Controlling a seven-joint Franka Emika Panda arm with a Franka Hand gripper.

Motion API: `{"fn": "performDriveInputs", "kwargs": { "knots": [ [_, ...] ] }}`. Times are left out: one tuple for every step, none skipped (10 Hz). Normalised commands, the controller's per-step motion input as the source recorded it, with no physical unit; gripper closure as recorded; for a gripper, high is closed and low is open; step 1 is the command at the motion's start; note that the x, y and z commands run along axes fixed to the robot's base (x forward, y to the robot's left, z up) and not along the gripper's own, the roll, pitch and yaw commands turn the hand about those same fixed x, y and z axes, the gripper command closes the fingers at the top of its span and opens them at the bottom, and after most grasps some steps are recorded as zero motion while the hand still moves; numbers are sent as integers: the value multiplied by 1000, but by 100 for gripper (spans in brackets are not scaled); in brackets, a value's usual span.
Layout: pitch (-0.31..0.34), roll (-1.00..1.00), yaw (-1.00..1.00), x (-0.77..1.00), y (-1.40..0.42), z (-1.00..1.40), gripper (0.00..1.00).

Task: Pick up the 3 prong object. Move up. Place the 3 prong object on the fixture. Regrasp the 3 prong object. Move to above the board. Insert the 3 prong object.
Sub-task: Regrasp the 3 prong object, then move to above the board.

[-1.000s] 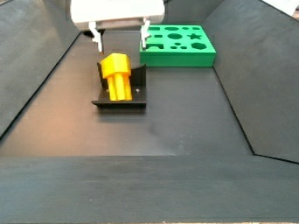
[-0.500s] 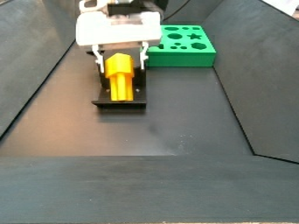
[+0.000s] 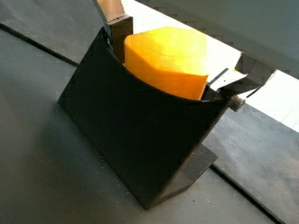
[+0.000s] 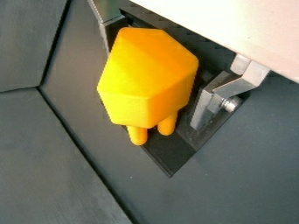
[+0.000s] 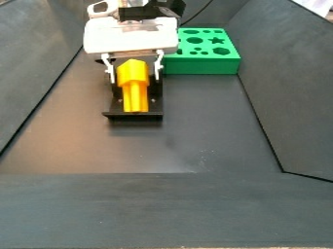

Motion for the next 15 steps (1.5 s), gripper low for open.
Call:
{"fn": "performDriveInputs", "kwargs": {
  "knots": [
    [-13,49,-7,12,-8,-173,0],
    [0,0,0,0,0,0,100],
    [-353,-31,-325,16,-72,1000,100],
    [-333,-37,-335,9,-72,1000,100],
    [-299,-36,-354,1,-67,1000,100],
    [-185,-63,-375,-7,-55,1000,100],
    [-128,-67,-380,-10,-52,1000,100],
    [-25,-71,-354,-13,-46,1000,100],
    [25,-71,-333,-17,-44,1000,100],
    [108,-84,-266,-22,-40,1000,100],
    [154,-96,-214,-26,-36,1000,100],
    [195,-97,-135,-33,-33,1000,100],
    [210,-94,-95,-35,-32,1000,100],
    [221,-69,0,-39,-28,1000,100],
    [218,-56,34,-40,-27,1000,100]
  ]
}}
